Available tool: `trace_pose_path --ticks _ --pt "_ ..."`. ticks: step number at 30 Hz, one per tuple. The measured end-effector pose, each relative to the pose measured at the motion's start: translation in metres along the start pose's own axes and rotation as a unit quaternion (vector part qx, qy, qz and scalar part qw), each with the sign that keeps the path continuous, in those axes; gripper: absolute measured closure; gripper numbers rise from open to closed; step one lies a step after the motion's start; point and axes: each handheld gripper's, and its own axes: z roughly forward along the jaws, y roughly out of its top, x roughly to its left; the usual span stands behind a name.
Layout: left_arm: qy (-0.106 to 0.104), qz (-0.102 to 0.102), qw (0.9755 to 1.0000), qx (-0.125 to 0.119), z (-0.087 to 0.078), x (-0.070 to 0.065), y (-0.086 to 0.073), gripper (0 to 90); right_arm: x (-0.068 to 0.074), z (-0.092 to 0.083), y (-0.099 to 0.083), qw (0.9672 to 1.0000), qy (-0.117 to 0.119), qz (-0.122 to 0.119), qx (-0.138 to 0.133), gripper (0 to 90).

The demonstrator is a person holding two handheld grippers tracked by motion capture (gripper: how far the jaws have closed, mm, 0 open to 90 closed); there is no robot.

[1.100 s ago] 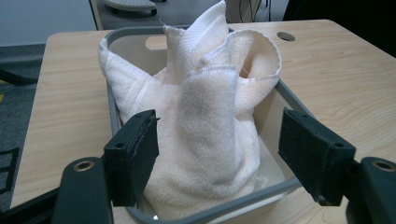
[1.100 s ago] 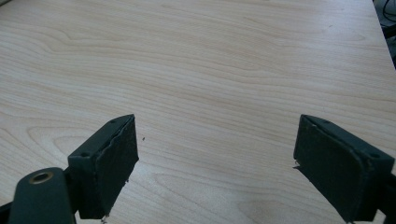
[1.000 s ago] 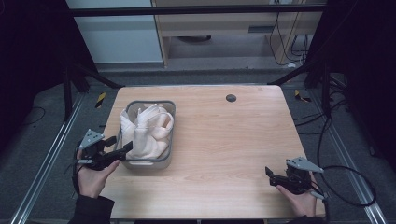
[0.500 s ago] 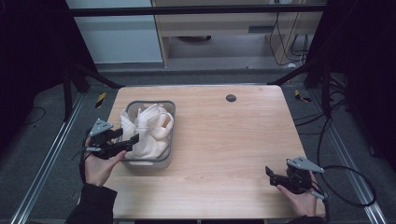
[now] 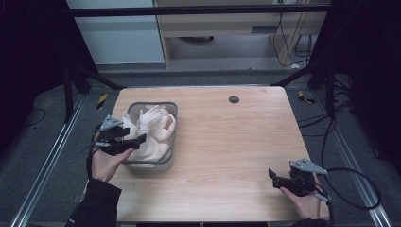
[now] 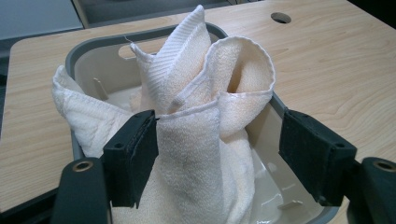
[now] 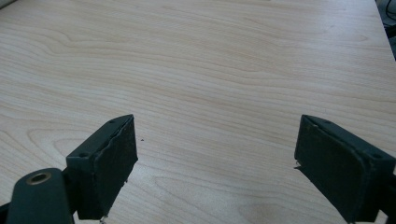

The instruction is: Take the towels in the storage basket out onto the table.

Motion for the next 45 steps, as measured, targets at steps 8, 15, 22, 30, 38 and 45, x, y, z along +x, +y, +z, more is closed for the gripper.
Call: trace_pose_path --ticks 8,15,22,30,38,45 --pt "0.003 0.007 0.9998 0.02 0.011 0.0 0.006 26.5 0.0 0.001 0.0 1.0 0.001 -0.002 0.003 12.3" --pt "0.007 0.007 0.9992 0.04 0.022 0.002 0.005 25.2 0.0 0.001 0.0 1.0 0.002 0.003 0.0 11.8" --pt "0.01 0.006 0.998 0.061 0.037 0.005 0.002 23.1 0.0 0.002 0.0 1.0 0.003 0.002 0.002 11.6" --pt "0.016 0.005 0.9966 0.081 0.052 0.008 0.002 22.6 0.0 0.002 0.0 1.0 0.004 0.004 0.004 11.6" --pt "0.024 0.005 0.9942 0.104 0.064 0.014 -0.003 23.2 0.0 0.002 0.0 1.0 0.007 0.002 0.007 11.5" --pt "0.025 0.005 0.9926 0.118 0.071 0.019 -0.01 31.3 0.001 0.003 0.0 0.9999 0.009 0.002 0.01 11.3"
